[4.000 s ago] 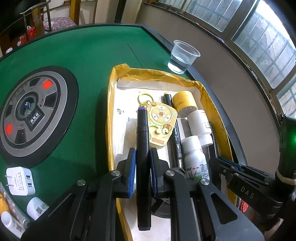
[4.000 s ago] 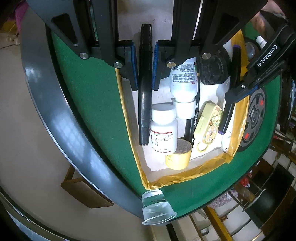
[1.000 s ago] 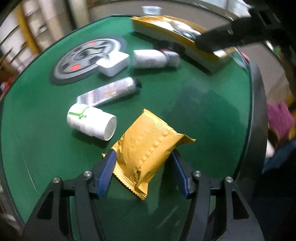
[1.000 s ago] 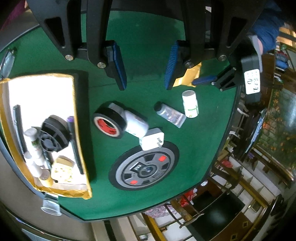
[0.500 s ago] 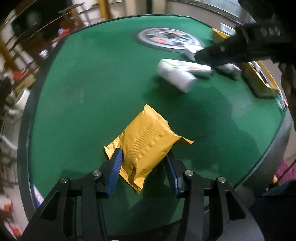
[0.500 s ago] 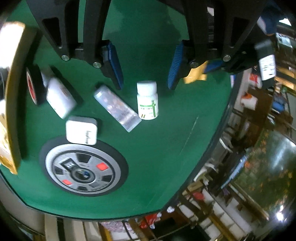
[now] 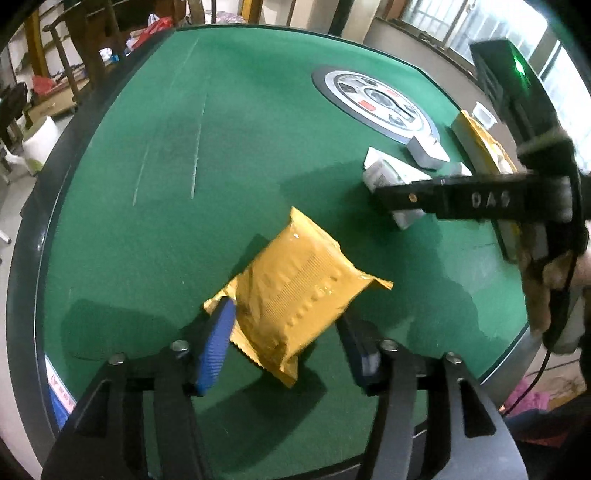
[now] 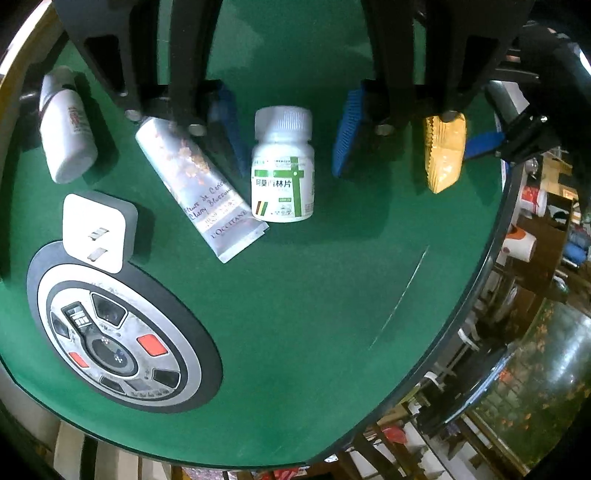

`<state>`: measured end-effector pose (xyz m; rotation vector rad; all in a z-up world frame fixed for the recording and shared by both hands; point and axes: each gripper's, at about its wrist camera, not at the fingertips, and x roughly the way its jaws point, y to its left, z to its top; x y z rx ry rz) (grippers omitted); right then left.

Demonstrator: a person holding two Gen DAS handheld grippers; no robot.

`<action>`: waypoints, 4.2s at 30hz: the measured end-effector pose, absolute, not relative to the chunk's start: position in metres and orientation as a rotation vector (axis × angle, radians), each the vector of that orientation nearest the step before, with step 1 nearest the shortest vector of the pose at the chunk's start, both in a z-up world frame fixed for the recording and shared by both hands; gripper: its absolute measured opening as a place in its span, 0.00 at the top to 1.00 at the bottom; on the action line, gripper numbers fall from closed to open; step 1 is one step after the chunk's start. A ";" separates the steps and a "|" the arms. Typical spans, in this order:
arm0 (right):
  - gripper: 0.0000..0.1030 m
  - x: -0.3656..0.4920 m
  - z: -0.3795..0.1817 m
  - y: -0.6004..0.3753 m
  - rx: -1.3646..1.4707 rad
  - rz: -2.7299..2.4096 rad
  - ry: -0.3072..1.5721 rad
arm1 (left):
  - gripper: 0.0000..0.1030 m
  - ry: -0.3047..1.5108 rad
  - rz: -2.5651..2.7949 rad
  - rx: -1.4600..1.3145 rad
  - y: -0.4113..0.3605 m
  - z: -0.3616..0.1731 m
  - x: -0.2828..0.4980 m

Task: Organize rigid objects
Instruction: 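Grasp the yellow packet with the left gripper while the right grasps the green-label white bottle, then carry the yellow packet in the left gripper and green-label bottle in the right over the tray, then lower the packet and bottle into the tray and open both grippers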

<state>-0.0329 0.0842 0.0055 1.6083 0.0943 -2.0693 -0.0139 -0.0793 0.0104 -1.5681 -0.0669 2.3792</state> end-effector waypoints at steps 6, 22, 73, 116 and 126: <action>0.72 -0.020 0.019 0.098 1.563 -2.069 0.033 | 0.48 -0.121 2.427 -1.546 -0.080 0.010 -0.020; 0.72 0.009 0.040 0.157 1.511 -2.110 -0.143 | 0.64 -0.237 2.395 -1.507 -0.056 0.025 -0.013; 0.72 0.010 0.051 0.465 1.495 -2.386 -0.615 | 0.64 -0.116 1.999 -1.371 0.284 0.081 -0.043; 0.71 0.018 0.030 0.472 1.642 -2.430 -0.316 | 0.63 -0.049 1.954 -1.567 0.307 0.036 -0.031; 0.70 0.023 0.042 0.476 1.608 -2.488 -0.334 | 0.62 -0.026 1.979 -1.518 0.314 0.047 -0.025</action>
